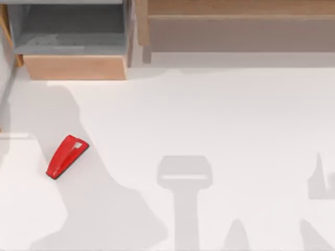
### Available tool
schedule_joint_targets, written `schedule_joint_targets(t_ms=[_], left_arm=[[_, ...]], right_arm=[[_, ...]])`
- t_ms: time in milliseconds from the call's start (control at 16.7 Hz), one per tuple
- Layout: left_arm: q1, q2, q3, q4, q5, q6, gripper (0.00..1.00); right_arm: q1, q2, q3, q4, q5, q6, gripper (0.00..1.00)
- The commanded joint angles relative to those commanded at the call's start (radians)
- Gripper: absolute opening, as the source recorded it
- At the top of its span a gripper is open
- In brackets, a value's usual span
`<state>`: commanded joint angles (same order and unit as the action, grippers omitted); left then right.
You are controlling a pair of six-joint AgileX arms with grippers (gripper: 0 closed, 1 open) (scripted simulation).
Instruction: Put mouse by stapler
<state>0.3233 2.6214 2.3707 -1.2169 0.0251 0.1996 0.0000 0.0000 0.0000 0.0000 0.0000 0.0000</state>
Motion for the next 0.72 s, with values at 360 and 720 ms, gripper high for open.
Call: schedule_joint_targets(t_ms=[360,720], left_arm=[[0.003,-0.012,0.002,-0.002,-0.001,-0.002,0.00],[0.000,-0.173,-0.062,-0.002,-0.025,-0.094,0.00]], right_arm=[[0.000,0.000,0.000,0.000,0.000,0.000,1.00],[0.000,0.000,0.000,0.000,0.000,0.000,1.00]])
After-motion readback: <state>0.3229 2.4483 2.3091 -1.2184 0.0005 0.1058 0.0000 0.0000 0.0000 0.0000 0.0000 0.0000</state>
